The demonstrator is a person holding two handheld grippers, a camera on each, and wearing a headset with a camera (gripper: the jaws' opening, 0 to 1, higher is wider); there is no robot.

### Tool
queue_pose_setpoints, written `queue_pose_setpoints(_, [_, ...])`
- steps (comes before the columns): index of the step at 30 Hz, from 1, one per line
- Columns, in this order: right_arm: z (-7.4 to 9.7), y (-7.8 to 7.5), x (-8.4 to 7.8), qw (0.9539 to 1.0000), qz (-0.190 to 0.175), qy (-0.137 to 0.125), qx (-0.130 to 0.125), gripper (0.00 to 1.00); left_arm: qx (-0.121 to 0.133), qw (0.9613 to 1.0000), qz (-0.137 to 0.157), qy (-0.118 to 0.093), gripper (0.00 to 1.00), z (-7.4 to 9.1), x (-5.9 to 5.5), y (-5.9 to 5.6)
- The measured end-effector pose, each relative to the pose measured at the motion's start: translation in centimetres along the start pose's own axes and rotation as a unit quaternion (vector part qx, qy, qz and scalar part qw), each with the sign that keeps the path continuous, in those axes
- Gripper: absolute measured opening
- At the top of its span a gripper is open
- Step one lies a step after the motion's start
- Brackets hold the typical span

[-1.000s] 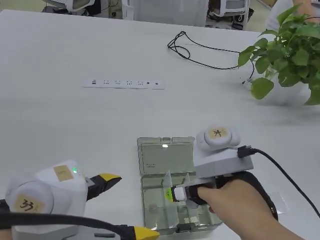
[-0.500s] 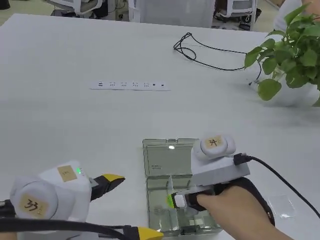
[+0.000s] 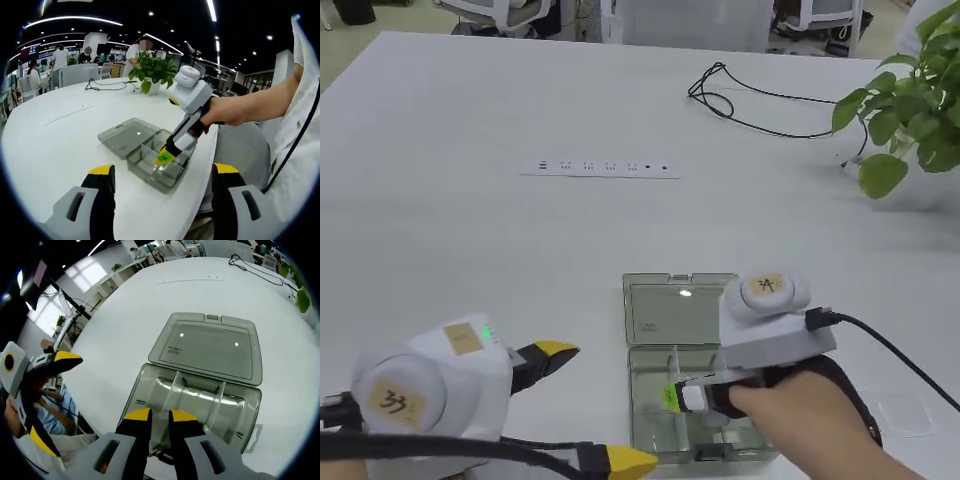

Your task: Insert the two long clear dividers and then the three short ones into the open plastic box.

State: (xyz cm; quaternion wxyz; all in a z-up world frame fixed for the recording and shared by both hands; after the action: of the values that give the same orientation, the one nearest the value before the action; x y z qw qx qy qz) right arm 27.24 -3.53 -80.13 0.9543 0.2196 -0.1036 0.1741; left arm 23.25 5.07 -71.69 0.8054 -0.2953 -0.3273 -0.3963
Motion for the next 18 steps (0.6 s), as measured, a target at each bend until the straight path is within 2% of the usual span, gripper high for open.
queue_pose_setpoints(5, [0.9,0.1,0.1,0.9996,-0.006,-0.02,0.017,0.18,0.012,0.9999,0.005,0.001,0.8,0.5,-0.1,-0.6])
queue_pose_setpoints(9, [2.0,-0.4,0.2,0.9991,-0.007,-0.037,0.021,0.18,0.02,0.9998,0.01,-0.003,0.8,0.9,0.0,-1.0])
queue_pose_setpoints(13, [3.7,-1.2,0.5,0.9977,-0.013,-0.06,0.03,0.19,0.028,0.9995,0.012,-0.001,0.8,1.3,0.0,-1.5])
queue_pose_setpoints(18, [6.4,-3.0,0.9,0.9956,-0.002,-0.088,0.032,0.2,0.04,0.999,0.018,-0.005,0.8,1.9,0.3,-2.1])
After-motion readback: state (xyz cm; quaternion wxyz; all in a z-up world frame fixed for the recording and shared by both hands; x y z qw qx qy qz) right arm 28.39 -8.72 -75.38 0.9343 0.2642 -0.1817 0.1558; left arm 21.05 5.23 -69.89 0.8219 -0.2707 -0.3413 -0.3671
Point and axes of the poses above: the centre of the closed fingertips' face, and the gripper's own axes: z roughly backward along the fingers, y roughly to its left, x roughly out of its top, the point moved 2 cm from there along z, roughly backward along the fingers, and after that the axes turned 11 degrees about y, right-handed, at the moved point
